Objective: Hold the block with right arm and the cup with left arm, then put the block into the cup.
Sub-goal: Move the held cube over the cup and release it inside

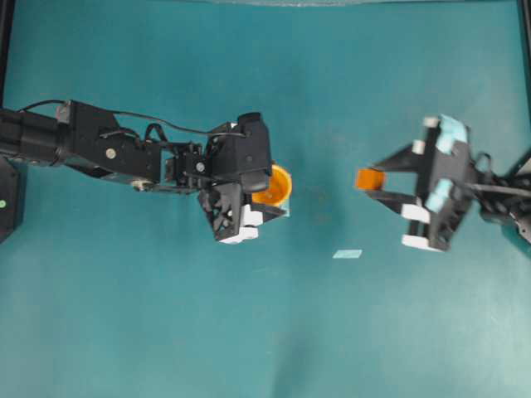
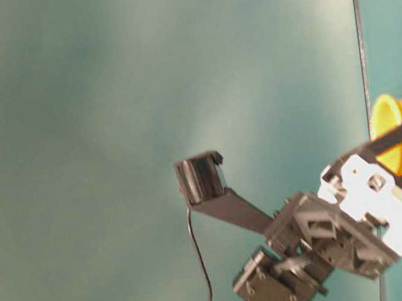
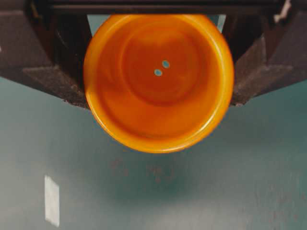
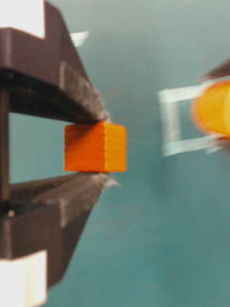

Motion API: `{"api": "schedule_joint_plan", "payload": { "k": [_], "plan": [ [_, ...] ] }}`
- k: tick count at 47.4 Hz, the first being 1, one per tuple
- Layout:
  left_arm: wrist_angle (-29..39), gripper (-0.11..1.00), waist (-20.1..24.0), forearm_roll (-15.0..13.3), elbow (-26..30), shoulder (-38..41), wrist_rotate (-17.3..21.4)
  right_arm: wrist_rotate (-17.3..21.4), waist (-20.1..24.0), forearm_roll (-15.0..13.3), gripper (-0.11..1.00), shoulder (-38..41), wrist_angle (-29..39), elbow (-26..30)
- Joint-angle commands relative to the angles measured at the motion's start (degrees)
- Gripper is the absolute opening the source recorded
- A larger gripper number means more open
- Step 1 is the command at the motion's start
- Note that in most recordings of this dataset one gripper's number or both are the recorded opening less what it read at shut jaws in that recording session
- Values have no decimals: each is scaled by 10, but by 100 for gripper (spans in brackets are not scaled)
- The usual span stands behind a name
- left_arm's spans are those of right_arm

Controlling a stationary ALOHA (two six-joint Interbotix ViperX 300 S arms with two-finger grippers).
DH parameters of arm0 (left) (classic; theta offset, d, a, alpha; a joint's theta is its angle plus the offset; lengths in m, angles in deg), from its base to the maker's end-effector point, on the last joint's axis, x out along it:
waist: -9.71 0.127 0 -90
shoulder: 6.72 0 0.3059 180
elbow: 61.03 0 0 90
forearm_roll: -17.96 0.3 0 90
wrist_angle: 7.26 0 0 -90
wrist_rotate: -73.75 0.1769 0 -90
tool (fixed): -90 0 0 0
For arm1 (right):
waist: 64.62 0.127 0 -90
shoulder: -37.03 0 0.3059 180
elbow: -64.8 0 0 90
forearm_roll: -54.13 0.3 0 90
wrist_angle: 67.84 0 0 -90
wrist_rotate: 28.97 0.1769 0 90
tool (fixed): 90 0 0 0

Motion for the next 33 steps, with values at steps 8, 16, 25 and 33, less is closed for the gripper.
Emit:
{"api": "schedule_joint_plan", "payload": {
  "k": [8,16,25,33],
  "plan": [
    [-1,69,-2,2,39,2,2,0,-78,-45,40,70,-138,83],
    [7,69,-2,1,44,4,2,-4,-87,-64,40,127,-148,141],
    [7,69,-2,1,44,4,2,-4,-94,-82,40,161,-148,179],
    [7,69,-2,1,43,4,2,-4,-95,-89,40,163,-149,182]
  ]
}}
